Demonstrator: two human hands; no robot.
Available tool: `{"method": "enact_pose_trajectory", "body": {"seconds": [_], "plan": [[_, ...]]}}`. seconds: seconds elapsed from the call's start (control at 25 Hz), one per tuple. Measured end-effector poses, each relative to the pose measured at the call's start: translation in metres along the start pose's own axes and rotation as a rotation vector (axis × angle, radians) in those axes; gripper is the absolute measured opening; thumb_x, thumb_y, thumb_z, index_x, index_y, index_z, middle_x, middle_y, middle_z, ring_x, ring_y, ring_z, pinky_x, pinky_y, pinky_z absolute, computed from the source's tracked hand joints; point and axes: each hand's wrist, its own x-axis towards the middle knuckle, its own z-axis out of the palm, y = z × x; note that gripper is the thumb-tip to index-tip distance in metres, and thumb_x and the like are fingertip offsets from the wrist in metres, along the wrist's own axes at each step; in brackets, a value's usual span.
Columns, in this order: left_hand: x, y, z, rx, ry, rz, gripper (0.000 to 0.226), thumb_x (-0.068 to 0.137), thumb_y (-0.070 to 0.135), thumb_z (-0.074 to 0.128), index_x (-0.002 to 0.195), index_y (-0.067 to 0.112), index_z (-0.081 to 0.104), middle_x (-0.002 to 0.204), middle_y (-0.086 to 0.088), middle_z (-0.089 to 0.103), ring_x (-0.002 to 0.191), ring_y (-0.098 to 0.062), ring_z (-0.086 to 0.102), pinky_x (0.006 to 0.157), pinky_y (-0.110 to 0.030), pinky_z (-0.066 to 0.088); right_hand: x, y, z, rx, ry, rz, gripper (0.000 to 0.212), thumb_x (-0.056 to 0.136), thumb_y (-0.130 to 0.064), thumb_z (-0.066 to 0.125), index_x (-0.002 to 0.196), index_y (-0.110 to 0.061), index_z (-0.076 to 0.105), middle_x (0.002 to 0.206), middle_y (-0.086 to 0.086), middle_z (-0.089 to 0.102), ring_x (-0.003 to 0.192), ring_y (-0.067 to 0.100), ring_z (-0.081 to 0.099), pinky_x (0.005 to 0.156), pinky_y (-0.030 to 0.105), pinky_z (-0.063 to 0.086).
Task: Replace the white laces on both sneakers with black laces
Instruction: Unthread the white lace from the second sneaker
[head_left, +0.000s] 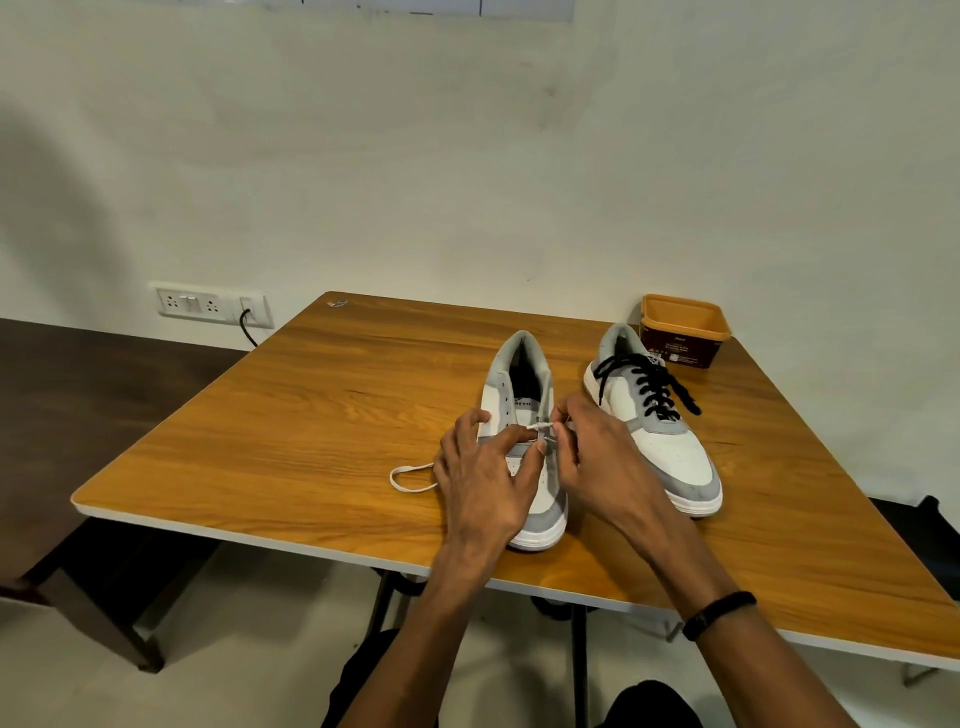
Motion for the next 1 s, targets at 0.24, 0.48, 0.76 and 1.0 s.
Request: {"method": "enact_pose_trajectory", "body": {"seconds": [0.24, 0.48, 0.76, 1.0], "plan": [[-0.001, 0.0, 0.001, -0.037, -0.001, -0.004, 0.039, 0.095, 0.068, 0.048, 0.119, 0.046, 0.07, 0.152, 0.004, 0.038, 0.144, -0.02, 0.031, 0.113, -0.053, 0.036, -0.034, 0.025, -0.001, -0.113, -0.054, 0.095, 0.013, 0.107, -0.027, 0.053, 0.101, -0.023, 0.063, 0.103, 0.003, 0.067, 0.082, 0.009, 0.056, 0.07, 0.024, 0.043], [-0.001, -0.001, 0.001, -0.065, -0.006, -0.004, 0.043, 0.093, 0.07, 0.045, 0.12, 0.045, 0.07, 0.153, 0.003, 0.037, 0.144, -0.021, 0.031, 0.113, -0.053, 0.036, -0.027, 0.005, -0.008, 0.507, 0.183, 0.333, 0.031, 0.111, -0.035, 0.047, 0.098, -0.018, 0.069, 0.11, -0.008, 0.067, 0.103, 0.005, 0.064, 0.074, 0.013, 0.051], [-0.002, -0.001, 0.0, -0.064, -0.015, -0.003, 0.045, 0.093, 0.072, 0.043, 0.119, 0.047, 0.069, 0.152, 0.006, 0.035, 0.145, -0.019, 0.03, 0.111, -0.054, 0.037, 0.002, -0.003, -0.013, 1.247, 0.252, 0.45, 0.033, 0.113, -0.031, 0.043, 0.09, -0.011, 0.056, 0.069, 0.002, 0.053, 0.059, 0.014, 0.051, 0.063, 0.034, 0.053], [-0.001, -0.001, 0.002, -0.038, -0.02, -0.009, 0.033, 0.098, 0.067, 0.052, 0.119, 0.048, 0.068, 0.153, 0.005, 0.035, 0.145, -0.019, 0.03, 0.112, -0.053, 0.036, -0.002, 0.001, -0.011, 0.031, 0.053, 0.082, 0.018, 0.103, -0.027, 0.061, 0.089, -0.017, 0.059, 0.075, -0.001, 0.06, 0.064, 0.009, 0.056, 0.056, 0.026, 0.038]]}}
